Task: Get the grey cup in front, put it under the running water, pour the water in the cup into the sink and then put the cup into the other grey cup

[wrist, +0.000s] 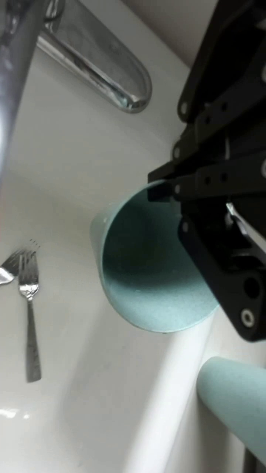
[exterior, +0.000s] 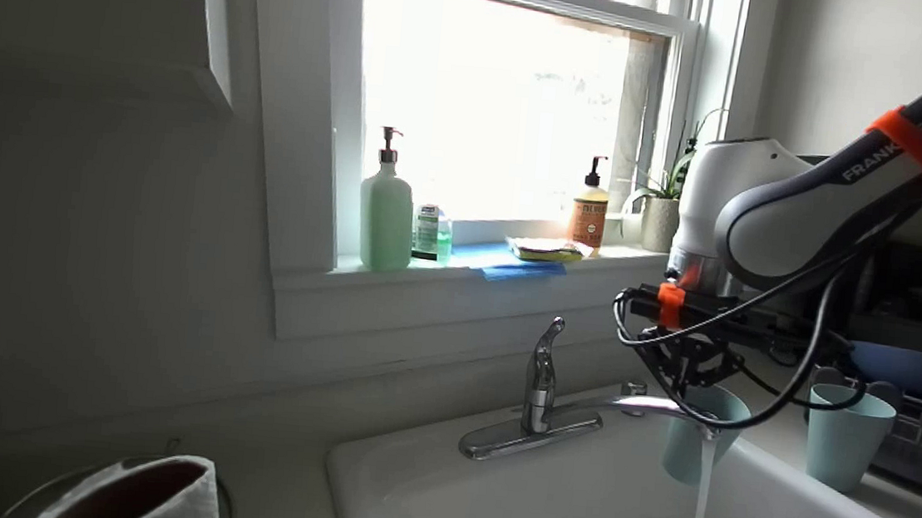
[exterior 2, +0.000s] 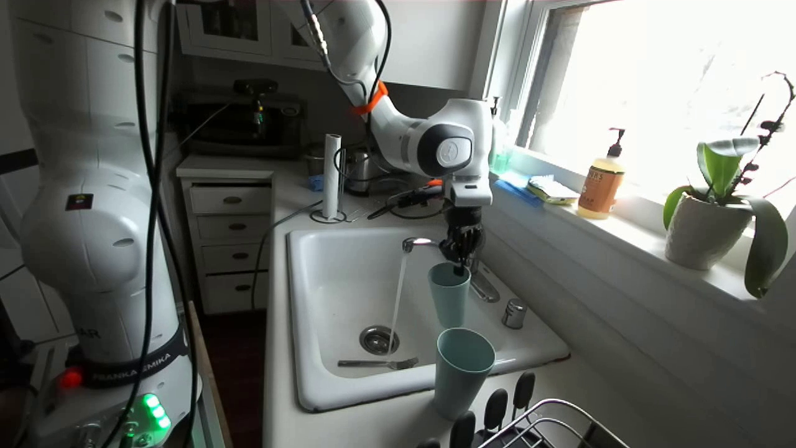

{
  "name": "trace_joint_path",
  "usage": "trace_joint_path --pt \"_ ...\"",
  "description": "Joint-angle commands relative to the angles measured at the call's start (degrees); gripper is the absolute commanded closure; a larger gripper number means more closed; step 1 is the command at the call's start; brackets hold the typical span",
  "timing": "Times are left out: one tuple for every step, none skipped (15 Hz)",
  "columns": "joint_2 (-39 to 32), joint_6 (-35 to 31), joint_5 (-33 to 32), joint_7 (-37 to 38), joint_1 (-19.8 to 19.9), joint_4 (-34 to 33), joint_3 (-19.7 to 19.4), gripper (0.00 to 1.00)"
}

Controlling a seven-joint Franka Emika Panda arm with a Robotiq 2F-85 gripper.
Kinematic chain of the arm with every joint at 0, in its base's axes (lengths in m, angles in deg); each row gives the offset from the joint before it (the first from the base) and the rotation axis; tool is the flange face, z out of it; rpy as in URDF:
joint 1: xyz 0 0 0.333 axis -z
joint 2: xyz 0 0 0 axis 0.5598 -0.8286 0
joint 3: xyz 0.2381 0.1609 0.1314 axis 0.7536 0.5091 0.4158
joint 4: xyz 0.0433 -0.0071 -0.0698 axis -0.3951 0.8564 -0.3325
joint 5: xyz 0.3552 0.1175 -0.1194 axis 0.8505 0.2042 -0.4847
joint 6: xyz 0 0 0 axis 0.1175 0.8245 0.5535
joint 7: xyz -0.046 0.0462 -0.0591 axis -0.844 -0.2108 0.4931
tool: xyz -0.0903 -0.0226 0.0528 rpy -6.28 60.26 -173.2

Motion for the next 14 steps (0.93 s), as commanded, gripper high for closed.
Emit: trace_joint_path --pt "7.4 -8.9 -9.7 2.5 -0.6 7.2 -0.4 0.99" --pt "8.8 -12.1 -12.1 3.4 -0.3 8.8 -0.3 0.99" --pt "9.9 -14.9 -14.2 4.7 0.1 10.1 -0.2 0.99" --pt "11.0 -17.1 -15.8 5.8 0.6 11.4 0.0 0.99" --pt "12.1 -20.6 -18.2 7.7 1.2 12.8 0.2 0.99" --pt "13.0 -23.6 -20.7 9.6 1.9 14.0 0.4 0.99" --pt "13.7 -27.4 -24.6 12.4 1.4 15.1 -0.8 0.99" --pt "14.3 -30.5 -28.8 15.0 2.3 15.9 -0.9 0.99" --pt "15.0 -33.2 -33.7 17.9 3.5 16.1 -0.9 0.99" --pt "15.7 -35.2 -37.8 19.8 5.2 15.8 -0.5 0.99" --pt "16.3 -36.9 -42.1 22.2 7.0 15.3 0.0 0.99" --pt "17.0 -38.9 -46.4 24.8 9.0 14.8 0.5 0.99" --pt "17.8 -40.3 -50.6 27.7 10.9 13.9 1.2 0.99" --pt "18.6 -41.7 -54.8 30.9 13.0 13.2 2.0 0.99"
